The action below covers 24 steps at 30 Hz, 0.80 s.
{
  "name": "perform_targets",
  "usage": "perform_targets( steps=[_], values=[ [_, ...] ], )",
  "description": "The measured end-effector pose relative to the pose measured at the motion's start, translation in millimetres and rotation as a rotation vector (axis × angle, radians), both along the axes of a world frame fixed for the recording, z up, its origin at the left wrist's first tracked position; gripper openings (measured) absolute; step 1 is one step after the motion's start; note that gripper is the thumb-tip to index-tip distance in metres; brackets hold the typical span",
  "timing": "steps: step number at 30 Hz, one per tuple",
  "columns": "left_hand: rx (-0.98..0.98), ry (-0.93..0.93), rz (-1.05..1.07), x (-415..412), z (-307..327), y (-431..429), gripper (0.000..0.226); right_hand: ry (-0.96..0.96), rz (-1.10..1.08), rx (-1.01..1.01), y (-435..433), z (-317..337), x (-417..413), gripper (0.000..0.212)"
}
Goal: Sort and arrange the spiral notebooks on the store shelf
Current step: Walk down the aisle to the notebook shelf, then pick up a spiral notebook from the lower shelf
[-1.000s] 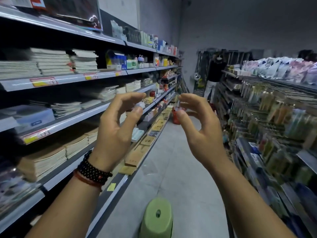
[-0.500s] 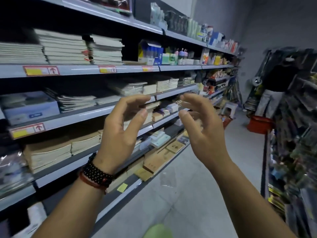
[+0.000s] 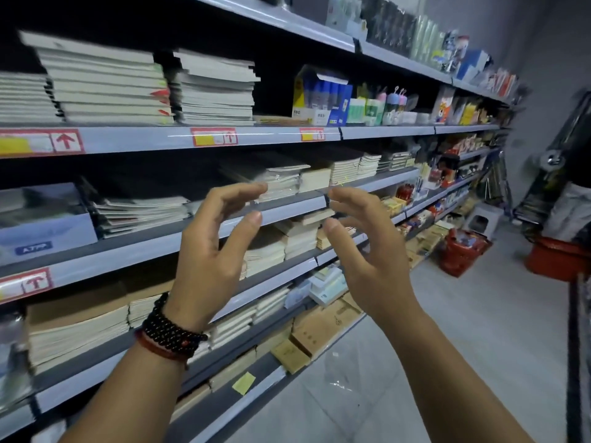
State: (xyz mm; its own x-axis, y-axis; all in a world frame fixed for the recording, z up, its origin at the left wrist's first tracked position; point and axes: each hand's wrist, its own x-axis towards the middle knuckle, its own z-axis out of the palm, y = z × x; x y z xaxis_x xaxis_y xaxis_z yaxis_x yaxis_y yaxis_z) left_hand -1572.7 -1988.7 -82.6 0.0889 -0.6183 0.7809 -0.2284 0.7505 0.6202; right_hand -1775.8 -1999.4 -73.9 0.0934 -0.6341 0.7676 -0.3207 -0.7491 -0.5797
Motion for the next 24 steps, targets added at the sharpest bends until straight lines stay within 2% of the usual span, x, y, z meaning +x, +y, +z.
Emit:
perform_targets(
  steps=[7,16,20,24],
  values=[
    [0.055,-0.008,0.111,2,-21,-75,0.027,-0.003,0.112,0.018,-105,-19,9,0.035],
    [0.076,0.000,0.486,-21,-56,-141,0.027,0.038,0.488,0.104,-233,-48,14,0.036],
    [0.105,0.054,0.642,-29,-58,-156,0.028,0.104,0.645,0.167,-268,-54,24,0.037],
    [0.133,0.081,0.734,-19,-63,-163,0.027,0.085,0.742,0.197,-285,-64,52,0.036]
  ],
)
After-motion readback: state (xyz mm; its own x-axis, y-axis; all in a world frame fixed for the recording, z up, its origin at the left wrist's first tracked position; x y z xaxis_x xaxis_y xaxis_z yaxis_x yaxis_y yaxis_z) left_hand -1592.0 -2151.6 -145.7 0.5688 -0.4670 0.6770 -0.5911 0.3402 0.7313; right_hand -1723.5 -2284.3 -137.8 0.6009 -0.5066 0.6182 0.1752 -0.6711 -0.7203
